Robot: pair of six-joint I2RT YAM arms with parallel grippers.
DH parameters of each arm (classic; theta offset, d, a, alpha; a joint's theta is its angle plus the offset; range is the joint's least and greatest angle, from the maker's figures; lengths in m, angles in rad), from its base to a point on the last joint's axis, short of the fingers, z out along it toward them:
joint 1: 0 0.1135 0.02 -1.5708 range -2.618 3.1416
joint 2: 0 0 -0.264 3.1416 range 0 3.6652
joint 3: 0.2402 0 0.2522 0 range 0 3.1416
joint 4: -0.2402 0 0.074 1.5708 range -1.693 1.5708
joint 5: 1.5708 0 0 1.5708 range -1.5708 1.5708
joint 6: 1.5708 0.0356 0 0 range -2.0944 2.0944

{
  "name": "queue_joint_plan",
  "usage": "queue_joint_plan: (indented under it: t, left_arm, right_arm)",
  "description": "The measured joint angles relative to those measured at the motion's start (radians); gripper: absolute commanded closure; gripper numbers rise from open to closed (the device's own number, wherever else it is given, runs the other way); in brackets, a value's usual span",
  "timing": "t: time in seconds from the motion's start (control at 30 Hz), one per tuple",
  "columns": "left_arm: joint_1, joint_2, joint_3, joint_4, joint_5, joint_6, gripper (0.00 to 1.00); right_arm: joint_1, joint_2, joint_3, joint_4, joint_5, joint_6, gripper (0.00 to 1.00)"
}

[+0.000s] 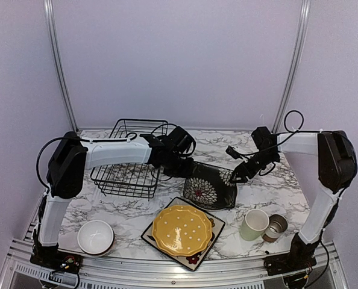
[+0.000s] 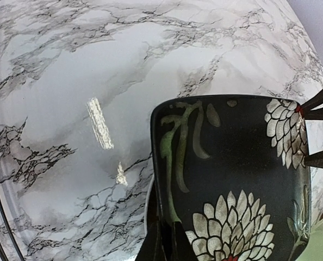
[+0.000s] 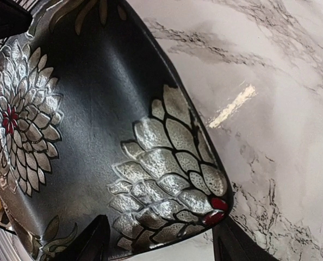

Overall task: Load the mixed dishes into the dish rack
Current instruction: Grab the plate from the plate.

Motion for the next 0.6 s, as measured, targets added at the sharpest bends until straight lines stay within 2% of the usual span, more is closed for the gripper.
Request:
queue_joint_plan:
  t: [0.4,0.6]
  left_arm:
    - [-0.005,-0.061,-0.034,0.145,0.040,0.145,1.00]
    - [-0.007,-0.090,-0.111,0.224,0.070,0.214,1.00]
  right_arm:
    - [-0.087,-0.003,0.050,-0.026,-0.165,-0.009,0.34]
    - [-0.082,0.019,0.188,-0.088,-0.237,-0.062,0.34]
